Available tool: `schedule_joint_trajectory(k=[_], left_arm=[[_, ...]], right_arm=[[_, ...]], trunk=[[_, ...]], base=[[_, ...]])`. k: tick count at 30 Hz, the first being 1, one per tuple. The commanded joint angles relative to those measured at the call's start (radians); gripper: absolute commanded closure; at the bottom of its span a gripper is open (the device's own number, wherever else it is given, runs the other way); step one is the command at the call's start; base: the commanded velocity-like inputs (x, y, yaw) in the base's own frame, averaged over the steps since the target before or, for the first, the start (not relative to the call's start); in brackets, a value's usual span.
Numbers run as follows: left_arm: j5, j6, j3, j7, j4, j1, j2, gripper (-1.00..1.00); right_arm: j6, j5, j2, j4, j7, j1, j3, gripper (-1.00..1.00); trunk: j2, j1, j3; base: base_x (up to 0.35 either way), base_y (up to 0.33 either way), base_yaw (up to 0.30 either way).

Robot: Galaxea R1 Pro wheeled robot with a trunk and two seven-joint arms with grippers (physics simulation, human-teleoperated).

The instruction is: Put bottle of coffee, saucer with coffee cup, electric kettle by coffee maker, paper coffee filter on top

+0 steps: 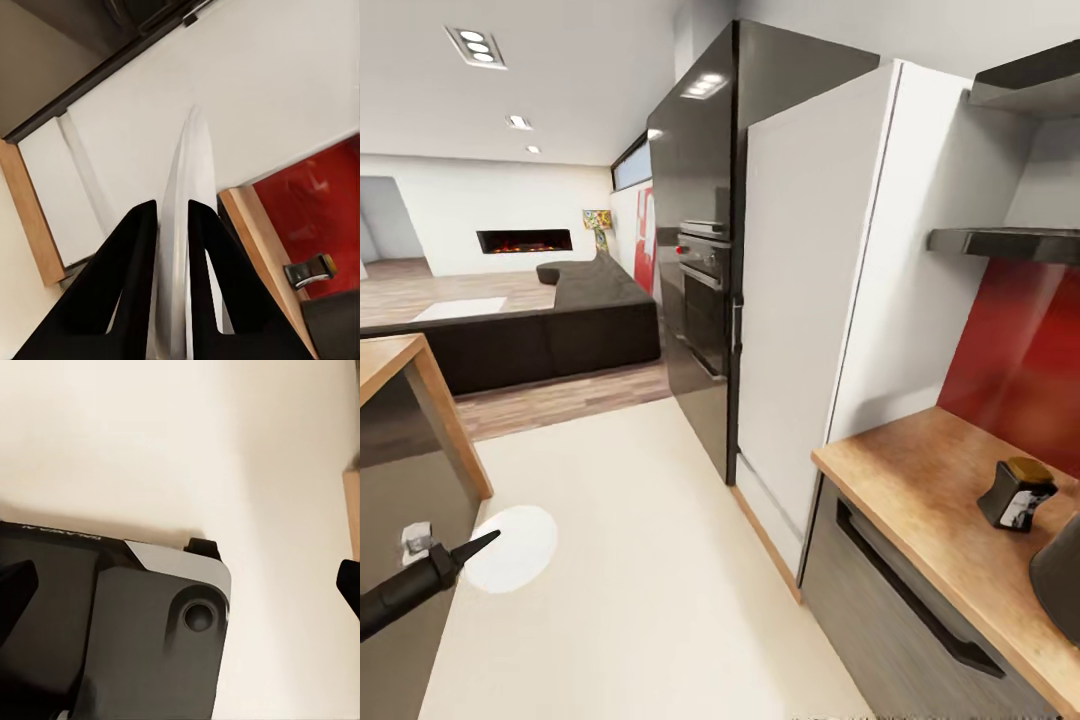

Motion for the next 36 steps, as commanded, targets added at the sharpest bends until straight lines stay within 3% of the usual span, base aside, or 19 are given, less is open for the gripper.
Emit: schedule_joint_trajectory(k=[1, 18, 26, 36], left_arm=[[0.002, 0.007, 0.001, -0.001, 0.000, -0.001, 0.000, 1.00], [0.002, 0.007, 0.001, -0.001, 0.000, -0.001, 0.000, 1.00], [0.002, 0.007, 0.001, 0.000, 0.000, -0.001, 0.000, 1.00], [0.002, 0.007, 0.001, 0.000, 0.000, -0.001, 0.000, 1.00]], right_arm=[[0.005, -0.008, 0.000, -0.001, -0.004, -0.001, 0.008, -1.00], [0.005, -0.008, 0.000, -0.001, -0.004, -0.001, 0.008, -1.00], [0.005, -0.008, 0.000, -0.001, -0.004, -0.001, 0.008, -1.00], [0.005, -0.010, -0.004, -0.001, -0.005, -0.001, 0.007, -1.00]], trunk=[[-0.002, 0.001, -0.002], [-0.002, 0.001, -0.002], [-0.002, 0.001, -0.002], [-0.002, 0.001, -0.002]], base=[[0.000, 0.000, -0.261], [0.000, 0.004, -0.261], [0.000, 0.219, -0.261], [0.000, 0.033, -0.261]])
